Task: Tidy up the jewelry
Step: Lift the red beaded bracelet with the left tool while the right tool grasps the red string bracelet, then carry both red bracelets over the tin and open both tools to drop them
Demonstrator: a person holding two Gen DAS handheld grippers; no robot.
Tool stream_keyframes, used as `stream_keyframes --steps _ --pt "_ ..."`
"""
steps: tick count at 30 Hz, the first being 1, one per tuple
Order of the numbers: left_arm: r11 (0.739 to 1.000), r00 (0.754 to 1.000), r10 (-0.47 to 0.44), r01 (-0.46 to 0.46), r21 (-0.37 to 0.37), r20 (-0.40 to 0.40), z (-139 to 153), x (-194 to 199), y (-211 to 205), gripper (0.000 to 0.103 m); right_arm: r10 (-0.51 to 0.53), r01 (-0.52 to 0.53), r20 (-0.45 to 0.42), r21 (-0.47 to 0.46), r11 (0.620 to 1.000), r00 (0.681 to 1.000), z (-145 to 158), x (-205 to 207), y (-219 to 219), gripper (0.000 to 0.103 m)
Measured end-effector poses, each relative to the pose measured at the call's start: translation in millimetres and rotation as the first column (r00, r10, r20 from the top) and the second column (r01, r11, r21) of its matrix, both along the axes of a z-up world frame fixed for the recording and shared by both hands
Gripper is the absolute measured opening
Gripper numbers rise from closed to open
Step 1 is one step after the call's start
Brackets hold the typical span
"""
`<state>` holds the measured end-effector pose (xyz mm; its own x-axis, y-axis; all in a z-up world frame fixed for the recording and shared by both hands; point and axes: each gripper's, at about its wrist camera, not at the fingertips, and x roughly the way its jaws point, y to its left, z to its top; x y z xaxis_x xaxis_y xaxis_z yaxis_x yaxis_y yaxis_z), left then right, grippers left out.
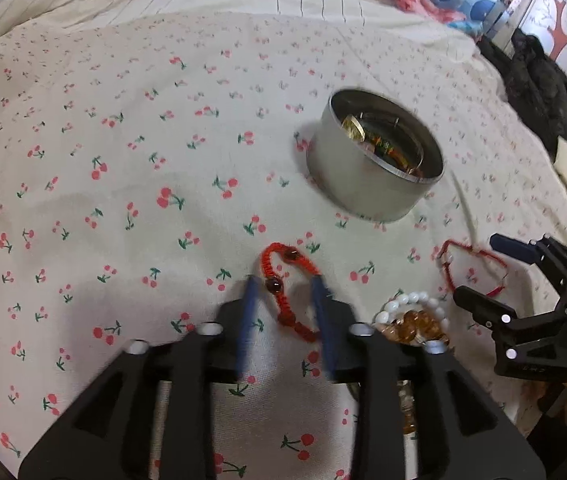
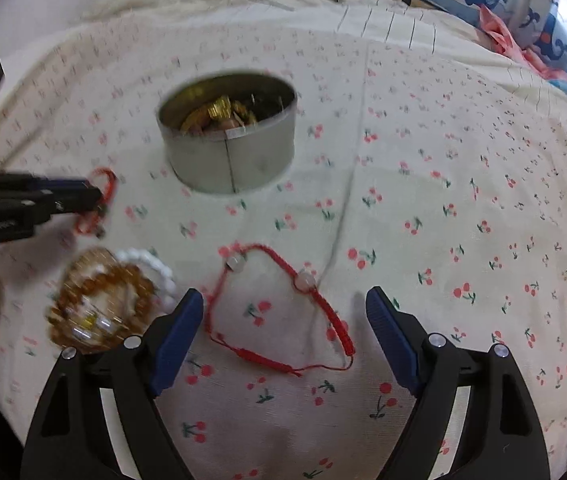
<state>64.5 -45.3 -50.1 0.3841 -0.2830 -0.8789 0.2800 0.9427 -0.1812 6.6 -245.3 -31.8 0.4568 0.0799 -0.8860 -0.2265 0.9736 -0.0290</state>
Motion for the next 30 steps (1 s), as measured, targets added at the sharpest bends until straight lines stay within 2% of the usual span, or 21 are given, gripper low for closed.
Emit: stream_keyframes --steps 1,3,5,6,7,8,9,12,16,21,30 --pt "1.0 1.0 0.002 -0.002 0.006 -0.003 -2 0 -1 0.044 0.002 -0.003 -0.011 -0.003 1.0 1.0 -3 1 0 0.08" --pt "0.999 1.0 -0.013 0.013 0.033 -0.003 -5 0 -7 0.047 0.01 -0.01 -0.014 0.002 1.0 1.0 -4 0 -1 0.076" --pt "0.997 1.0 -0.025 0.024 0.067 0.013 -6 -2 -13 0.047 0.005 -0.005 -0.017 0.024 1.0 1.0 -2 0 -3 0.041" --pt "0.996 0.999 -0.038 0.036 0.079 0.024 -6 -4 -16 0.044 0.001 -0.001 -0.015 0.025 1.0 1.0 -1 0 -5 0.034" --pt "0.995 0.998 -0.056 0.053 0.085 0.032 -5 -7 -18 0.022 -0.004 0.005 -0.011 0.026 1.0 1.0 1 0 -6 0.021" --pt "0.993 0.996 -0.075 0.071 0.091 0.04 -3 -9 -21 0.011 -0.018 0.018 -0.005 0.045 0.999 1.0 3 1 -11 0.007" --pt "0.992 0.994 -0.099 0.095 0.088 0.05 -1 -12 -24 0.007 -0.028 0.029 -0.005 0.079 0.996 1.0 6 1 -15 0.004" --pt "0.99 0.987 -0.127 0.119 0.078 0.099 11 -18 -27 0.007 -0.046 0.044 0.007 0.16 0.986 0.999 14 0 -22 0.004" --pt "0.993 0.982 -0.117 0.114 0.031 0.151 31 -21 -24 0.007 -0.066 0.052 0.044 0.259 0.964 0.997 29 -1 -29 0.004" --pt "0.994 0.974 -0.103 0.111 -0.025 0.201 56 -22 -18 0.007 -0.105 0.062 0.091 0.389 0.919 0.99 54 -1 -35 0.004" --pt "0.981 0.961 -0.113 0.149 -0.126 0.252 93 -8 -37 0.007 -0.127 0.017 0.182 0.508 0.861 0.975 99 8 -32 0.004"
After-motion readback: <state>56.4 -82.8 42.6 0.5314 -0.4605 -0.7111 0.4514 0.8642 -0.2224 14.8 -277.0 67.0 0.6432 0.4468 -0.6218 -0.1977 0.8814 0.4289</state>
